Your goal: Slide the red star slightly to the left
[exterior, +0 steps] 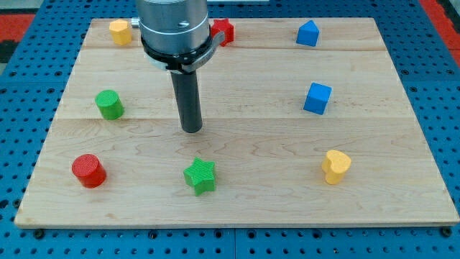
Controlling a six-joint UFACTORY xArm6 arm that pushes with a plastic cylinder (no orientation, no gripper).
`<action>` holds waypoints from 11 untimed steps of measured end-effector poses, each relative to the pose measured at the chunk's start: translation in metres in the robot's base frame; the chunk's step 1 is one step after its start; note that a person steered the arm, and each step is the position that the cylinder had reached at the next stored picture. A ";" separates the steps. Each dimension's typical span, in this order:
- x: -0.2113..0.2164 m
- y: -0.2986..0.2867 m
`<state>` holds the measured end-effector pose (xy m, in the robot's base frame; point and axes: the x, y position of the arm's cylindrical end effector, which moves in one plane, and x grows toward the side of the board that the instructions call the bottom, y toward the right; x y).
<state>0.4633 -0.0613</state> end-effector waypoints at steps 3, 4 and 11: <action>-0.194 0.099; -0.231 0.102; -0.229 -0.042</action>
